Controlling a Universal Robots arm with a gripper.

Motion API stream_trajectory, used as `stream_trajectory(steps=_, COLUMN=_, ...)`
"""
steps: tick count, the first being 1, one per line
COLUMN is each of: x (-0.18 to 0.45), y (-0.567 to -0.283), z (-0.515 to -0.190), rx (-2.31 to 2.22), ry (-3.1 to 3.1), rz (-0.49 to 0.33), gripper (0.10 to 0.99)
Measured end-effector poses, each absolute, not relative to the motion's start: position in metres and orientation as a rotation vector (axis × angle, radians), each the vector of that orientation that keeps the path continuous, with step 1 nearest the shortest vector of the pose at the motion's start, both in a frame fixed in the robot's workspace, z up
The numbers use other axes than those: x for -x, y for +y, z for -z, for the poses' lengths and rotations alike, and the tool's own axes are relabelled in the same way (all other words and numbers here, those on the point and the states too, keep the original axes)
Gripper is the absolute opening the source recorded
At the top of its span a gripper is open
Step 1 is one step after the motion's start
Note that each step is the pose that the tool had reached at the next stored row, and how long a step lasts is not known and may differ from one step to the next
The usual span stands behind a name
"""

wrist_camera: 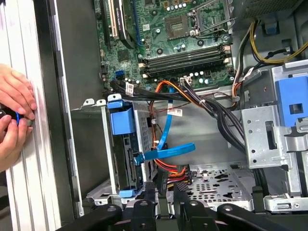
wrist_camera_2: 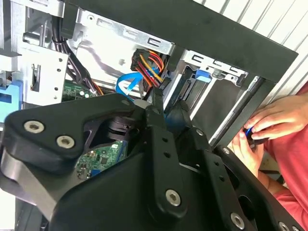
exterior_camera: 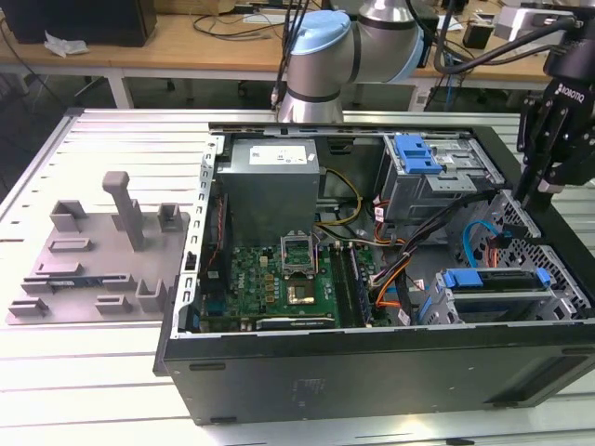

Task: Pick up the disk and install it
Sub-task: 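Insert the first disk wire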

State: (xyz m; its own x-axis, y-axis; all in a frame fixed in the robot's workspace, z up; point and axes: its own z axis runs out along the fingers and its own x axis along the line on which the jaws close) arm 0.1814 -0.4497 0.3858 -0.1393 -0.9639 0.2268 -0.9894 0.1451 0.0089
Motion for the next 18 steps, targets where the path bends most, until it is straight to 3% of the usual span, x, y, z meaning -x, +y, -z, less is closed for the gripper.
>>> stream_trajectory(steps=6, x=-0.181, y=-0.450, z=-0.384, rx=-1.903, ry=-2.203, rz=-0.265, gripper=0.294)
stream_trajectory(steps=18, x=-0.181, y=-0.440, z=-0.367, rx=-1.889, ry=-2.209, rz=-0.270, gripper=0.294)
